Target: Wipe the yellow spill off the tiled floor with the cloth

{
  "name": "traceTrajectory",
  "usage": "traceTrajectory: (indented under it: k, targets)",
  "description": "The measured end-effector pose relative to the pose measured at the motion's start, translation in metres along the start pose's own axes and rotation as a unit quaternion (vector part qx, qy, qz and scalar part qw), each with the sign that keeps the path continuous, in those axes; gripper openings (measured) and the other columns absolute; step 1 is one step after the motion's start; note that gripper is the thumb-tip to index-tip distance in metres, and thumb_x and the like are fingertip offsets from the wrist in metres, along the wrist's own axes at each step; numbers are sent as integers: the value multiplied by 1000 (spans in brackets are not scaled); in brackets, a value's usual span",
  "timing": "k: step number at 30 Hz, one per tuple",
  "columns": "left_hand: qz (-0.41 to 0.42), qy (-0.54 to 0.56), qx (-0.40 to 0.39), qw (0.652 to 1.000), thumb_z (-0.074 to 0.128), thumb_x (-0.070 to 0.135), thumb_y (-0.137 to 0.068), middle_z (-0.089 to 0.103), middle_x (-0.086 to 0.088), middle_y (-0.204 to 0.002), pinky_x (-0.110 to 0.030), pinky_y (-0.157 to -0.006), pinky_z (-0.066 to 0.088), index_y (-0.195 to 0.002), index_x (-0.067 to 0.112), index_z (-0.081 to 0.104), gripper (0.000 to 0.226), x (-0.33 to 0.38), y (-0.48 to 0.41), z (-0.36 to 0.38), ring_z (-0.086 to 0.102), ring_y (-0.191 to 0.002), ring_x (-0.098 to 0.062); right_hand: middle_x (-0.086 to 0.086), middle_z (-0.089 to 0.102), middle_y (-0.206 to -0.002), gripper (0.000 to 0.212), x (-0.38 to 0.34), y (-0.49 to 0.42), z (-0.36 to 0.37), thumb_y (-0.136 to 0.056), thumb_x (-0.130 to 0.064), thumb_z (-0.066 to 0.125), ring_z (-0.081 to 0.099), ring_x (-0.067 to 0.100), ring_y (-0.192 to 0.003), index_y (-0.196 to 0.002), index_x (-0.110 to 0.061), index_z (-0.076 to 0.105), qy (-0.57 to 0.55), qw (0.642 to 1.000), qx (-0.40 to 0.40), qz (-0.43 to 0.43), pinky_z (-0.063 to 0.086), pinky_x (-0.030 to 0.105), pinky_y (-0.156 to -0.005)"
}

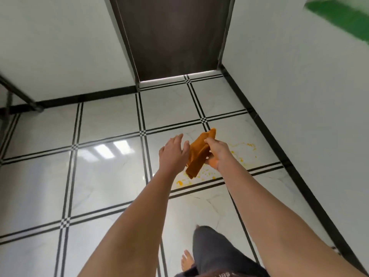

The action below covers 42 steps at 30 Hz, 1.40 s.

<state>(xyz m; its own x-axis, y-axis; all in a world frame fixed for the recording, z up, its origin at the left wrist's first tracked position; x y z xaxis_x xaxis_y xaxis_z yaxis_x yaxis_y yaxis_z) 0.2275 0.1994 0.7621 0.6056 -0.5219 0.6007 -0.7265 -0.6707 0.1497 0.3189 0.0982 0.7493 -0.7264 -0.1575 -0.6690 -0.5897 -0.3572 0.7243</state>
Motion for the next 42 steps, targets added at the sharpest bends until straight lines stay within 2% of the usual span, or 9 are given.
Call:
traceTrajectory:
  k: [3, 10, 11, 18, 22, 26, 33, 38, 42]
  targets:
    - [16, -18, -39, 999, 30, 40, -99, 37, -4, -148, -44, -111, 17, -144, 19, 30, 49, -10, -30, -5, 30, -137, -21, 19, 58, -106, 19, -11, -13, 21, -89, -10, 60, 56, 33, -101, -107, -5, 56, -26, 999, 14, -20, 49, 52, -77]
    - [24, -52, -82, 995, 33, 40, -97, 36, -5, -148, -43, -109, 23, -145, 19, 27, 52, -32, -83, -19, 38, -132, -24, 15, 62, -97, 12, -38, -54, 34, -83, -8, 66, 57, 30, -93, -93, -12, 60, -12, 990, 121, -74, 48, 51, -92]
    - [43, -98, -137, 985, 33, 39, -97, 35, -5, -149, -43, -109, 22, -145, 19, 27, 52, -49, -155, -33, 35, -134, -24, 14, 61, -96, 11, -56, -96, 69, -84, -9, 65, 56, 28, -90, -92, -11, 60, -38, 983, 170, -54, 48, 49, -91]
    - [99, -129, -175, 971, 35, 38, -97, 34, -5, -149, -44, -108, 24, -145, 17, 27, 52, -56, -217, -41, 32, -136, -24, 8, 58, -82, 7, -76, -116, 87, -84, -13, 66, 56, 27, -89, -79, -9, 62, -37, 969, 240, -45, 49, 49, -90]
    - [165, -145, -234, 947, 35, 36, -97, 33, -5, -149, -42, -108, 23, -144, 17, 28, 52, -57, -275, -30, 31, -136, -23, 17, 64, -98, 7, -80, -141, 107, -84, -14, 67, 59, 33, -100, -80, -8, 65, -101, 949, 297, -36, 48, 51, -93]
    - [245, -184, -298, 904, 36, 34, -97, 34, -4, -149, -41, -106, 25, -144, 17, 29, 50, -59, -324, -23, 33, -134, -23, 17, 65, -100, 17, -71, -162, 134, -82, -11, 67, 60, 32, -95, -68, -16, 59, -197, 915, 351, -21, 47, 54, -93]
    - [364, -248, -409, 799, 35, 36, -98, 35, -2, -149, -38, -106, 29, -144, 20, 30, 49, -80, -378, -9, 37, -133, -22, 14, 60, -106, 8, -43, -176, 181, -87, -6, 62, 57, 31, -101, -92, -12, 60, -357, 833, 422, -16, 47, 51, -92]
    - [403, -280, -462, 739, 30, 39, -99, 27, -1, -153, -37, -110, 24, -146, 21, 27, 50, -114, -385, 42, 28, -138, -19, 11, 56, -115, 39, 11, -206, 192, -87, -8, 63, 51, 31, -114, -125, -7, 55, -426, 775, 466, 16, 44, 47, -91]
    - [401, -290, -487, 720, 28, 40, -99, 24, 1, -154, -36, -109, 22, -145, 22, 28, 50, -169, -382, 117, 25, -139, -17, 12, 57, -106, 31, 92, -259, 179, -87, -9, 62, 53, 34, -111, -117, -2, 58, -401, 760, 508, 64, 45, 47, -94]
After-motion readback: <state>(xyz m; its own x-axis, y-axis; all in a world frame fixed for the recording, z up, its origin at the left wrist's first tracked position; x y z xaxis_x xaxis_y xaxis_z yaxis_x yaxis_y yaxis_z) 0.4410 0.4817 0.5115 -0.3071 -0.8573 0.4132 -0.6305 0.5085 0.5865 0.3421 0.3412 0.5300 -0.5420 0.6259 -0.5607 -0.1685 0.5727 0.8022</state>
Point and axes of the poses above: each hand's wrist, its own y-axis away from the middle knuckle, its own z-axis out of the palm, x = y × z, the point moved 5 cm from there along -y, towards the middle knuckle
